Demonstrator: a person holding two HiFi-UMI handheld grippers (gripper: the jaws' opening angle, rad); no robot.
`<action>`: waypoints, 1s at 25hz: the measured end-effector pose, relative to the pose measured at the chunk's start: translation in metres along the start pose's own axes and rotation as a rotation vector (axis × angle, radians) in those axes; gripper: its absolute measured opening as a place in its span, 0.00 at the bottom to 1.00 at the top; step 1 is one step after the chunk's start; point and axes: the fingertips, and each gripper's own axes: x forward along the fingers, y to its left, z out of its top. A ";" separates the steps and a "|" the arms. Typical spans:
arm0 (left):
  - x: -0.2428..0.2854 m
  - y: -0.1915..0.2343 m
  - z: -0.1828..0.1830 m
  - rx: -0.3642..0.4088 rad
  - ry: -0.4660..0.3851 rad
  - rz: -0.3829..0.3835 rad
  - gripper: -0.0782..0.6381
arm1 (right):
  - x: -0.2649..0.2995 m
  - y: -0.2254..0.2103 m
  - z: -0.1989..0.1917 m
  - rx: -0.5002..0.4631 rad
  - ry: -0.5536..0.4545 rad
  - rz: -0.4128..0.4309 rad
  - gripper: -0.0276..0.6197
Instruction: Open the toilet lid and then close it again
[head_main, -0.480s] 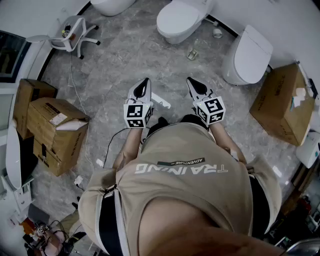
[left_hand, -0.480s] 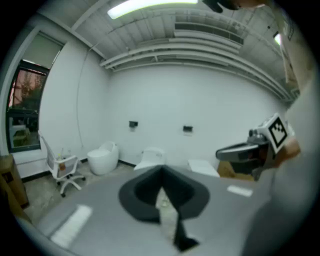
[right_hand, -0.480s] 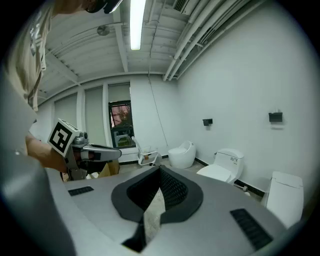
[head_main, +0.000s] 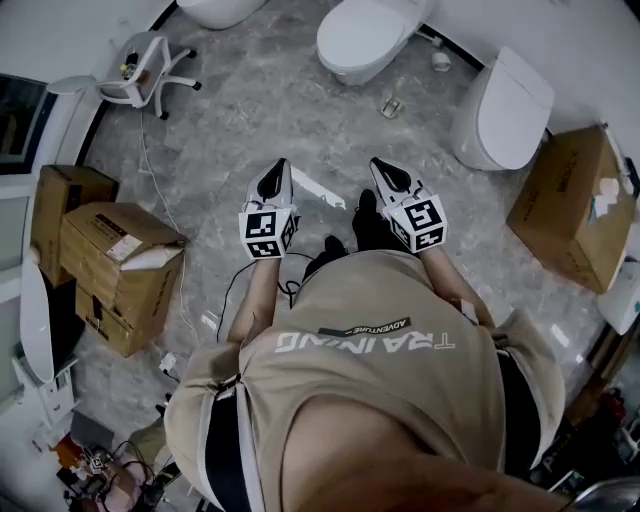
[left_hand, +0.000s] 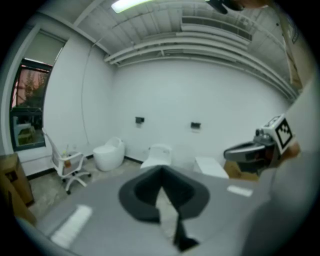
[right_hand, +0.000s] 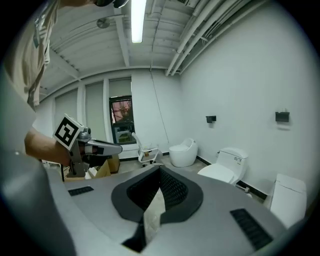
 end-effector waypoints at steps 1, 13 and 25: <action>0.008 0.000 0.003 0.001 0.001 0.008 0.12 | 0.005 -0.009 0.002 0.010 -0.008 0.004 0.06; 0.114 -0.022 0.064 0.015 -0.012 0.013 0.12 | 0.077 -0.116 0.024 0.042 -0.027 0.112 0.06; 0.181 0.016 0.080 0.059 0.049 -0.004 0.12 | 0.162 -0.154 0.022 -0.054 0.069 0.136 0.06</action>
